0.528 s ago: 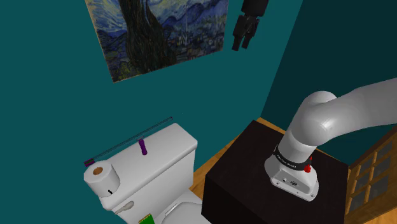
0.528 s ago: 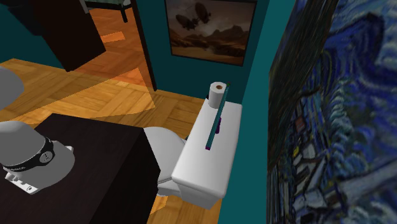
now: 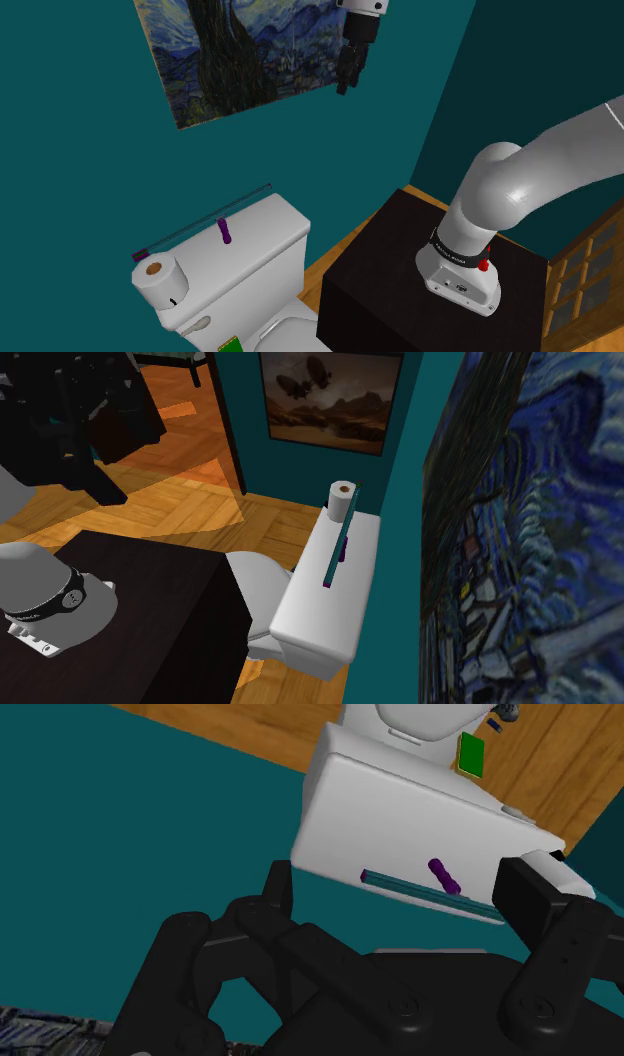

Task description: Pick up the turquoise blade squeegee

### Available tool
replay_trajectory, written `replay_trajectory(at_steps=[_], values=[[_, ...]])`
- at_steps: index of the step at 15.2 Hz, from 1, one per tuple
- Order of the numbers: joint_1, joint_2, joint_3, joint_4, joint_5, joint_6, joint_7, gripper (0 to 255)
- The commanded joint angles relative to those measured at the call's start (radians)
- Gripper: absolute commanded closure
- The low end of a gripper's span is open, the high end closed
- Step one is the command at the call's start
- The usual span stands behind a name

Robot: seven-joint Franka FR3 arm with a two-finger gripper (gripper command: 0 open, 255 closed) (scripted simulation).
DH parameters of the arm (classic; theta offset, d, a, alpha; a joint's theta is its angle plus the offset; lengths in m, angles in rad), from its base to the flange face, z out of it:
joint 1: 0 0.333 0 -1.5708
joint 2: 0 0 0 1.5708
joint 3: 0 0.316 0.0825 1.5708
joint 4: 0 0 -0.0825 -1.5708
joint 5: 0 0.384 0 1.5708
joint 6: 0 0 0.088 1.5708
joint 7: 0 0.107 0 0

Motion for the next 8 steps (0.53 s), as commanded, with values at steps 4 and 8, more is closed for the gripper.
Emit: replay_trajectory(at_steps=[4,8], values=[[0.048,0.168,0.024,0.046,-0.017,0.096,-0.094,0],[0.081,0.305,0.049,0.100,-0.035,0.160,-0.160,0]])
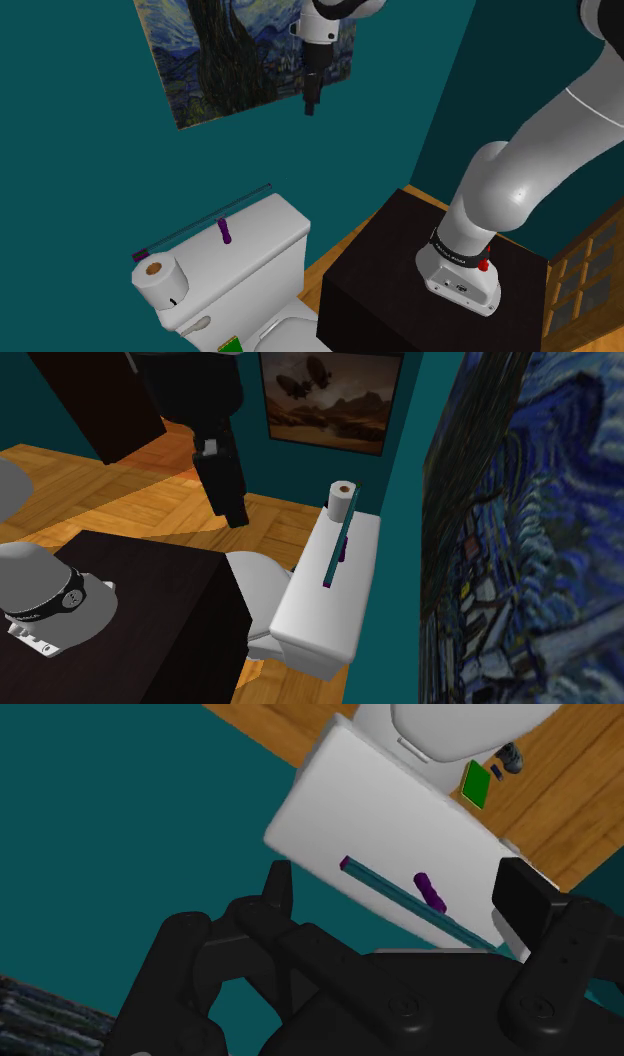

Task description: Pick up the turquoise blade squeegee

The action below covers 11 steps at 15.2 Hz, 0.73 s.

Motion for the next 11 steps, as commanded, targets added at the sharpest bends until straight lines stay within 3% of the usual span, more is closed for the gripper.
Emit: replay_trajectory(at_steps=[1,11], values=[[0.017,0.069,0.014,0.030,-0.010,0.029,-0.031,0],[0.091,0.405,0.089,0.212,-0.096,0.135,-0.156,0]])
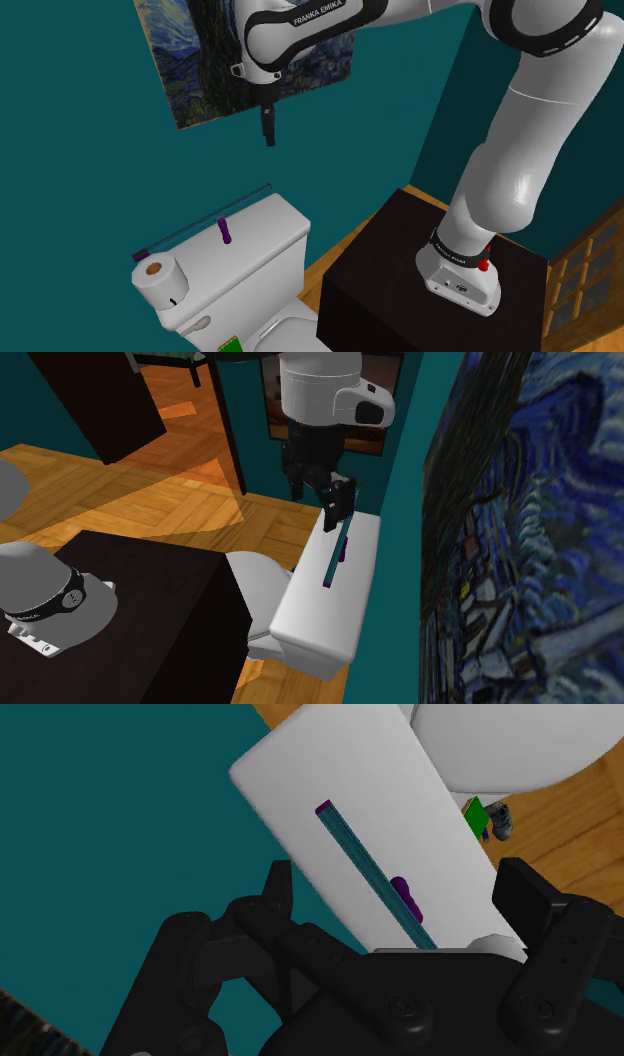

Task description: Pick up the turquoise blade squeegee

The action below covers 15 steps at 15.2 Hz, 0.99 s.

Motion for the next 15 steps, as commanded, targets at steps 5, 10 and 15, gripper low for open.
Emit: replay_trajectory(at_steps=[5,10,15], values=[[0.050,0.190,0.041,0.112,-0.075,0.045,-0.060,0],[0.101,0.351,0.067,0.228,-0.146,0.061,-0.104,0],[0.161,0.510,0.084,0.351,-0.219,0.067,-0.151,0]])
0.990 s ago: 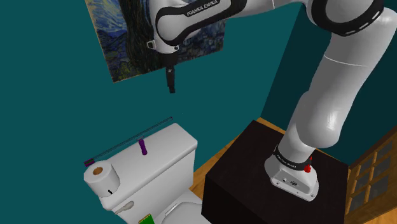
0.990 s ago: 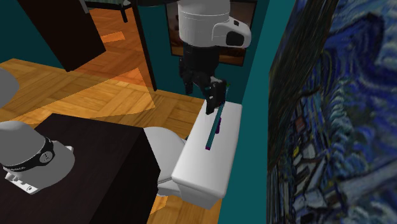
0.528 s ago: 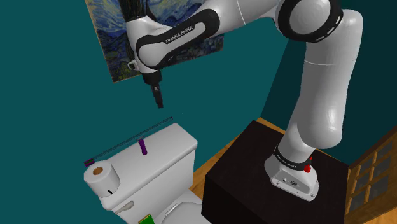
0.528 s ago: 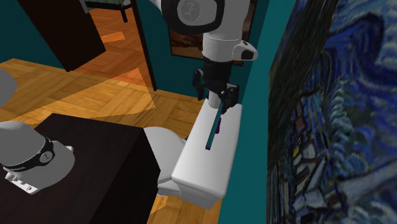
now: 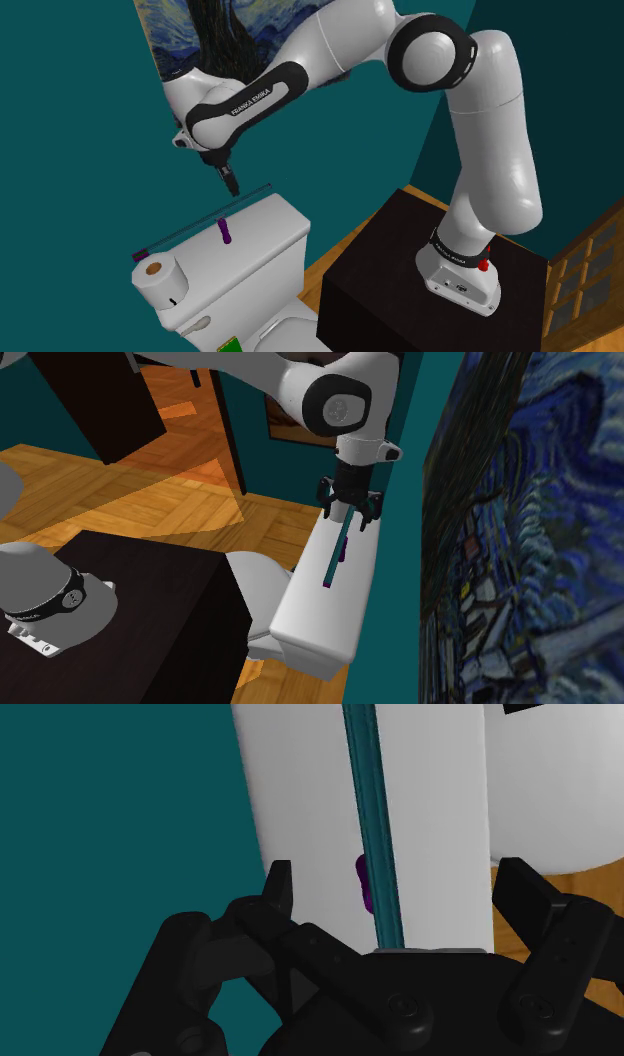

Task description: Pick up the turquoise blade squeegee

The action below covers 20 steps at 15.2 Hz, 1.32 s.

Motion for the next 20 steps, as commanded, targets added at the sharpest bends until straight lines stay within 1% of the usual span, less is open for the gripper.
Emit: replay_trajectory(at_steps=[1,4,5,12,14,15,20], values=[[0.028,0.069,0.006,0.053,-0.031,0.004,-0.017,0],[0.068,0.163,0.012,0.130,-0.073,0.002,-0.048,0],[0.075,0.178,0.012,0.143,-0.079,0.002,-0.053,0],[0.079,0.232,0.004,0.135,-0.091,0.062,-0.040,0],[0.079,0.237,0.003,0.135,-0.092,0.067,-0.039,0],[0.081,0.238,0.003,0.138,-0.092,0.064,-0.038,255],[0.080,0.236,0.003,0.136,-0.092,0.064,-0.038,255]])
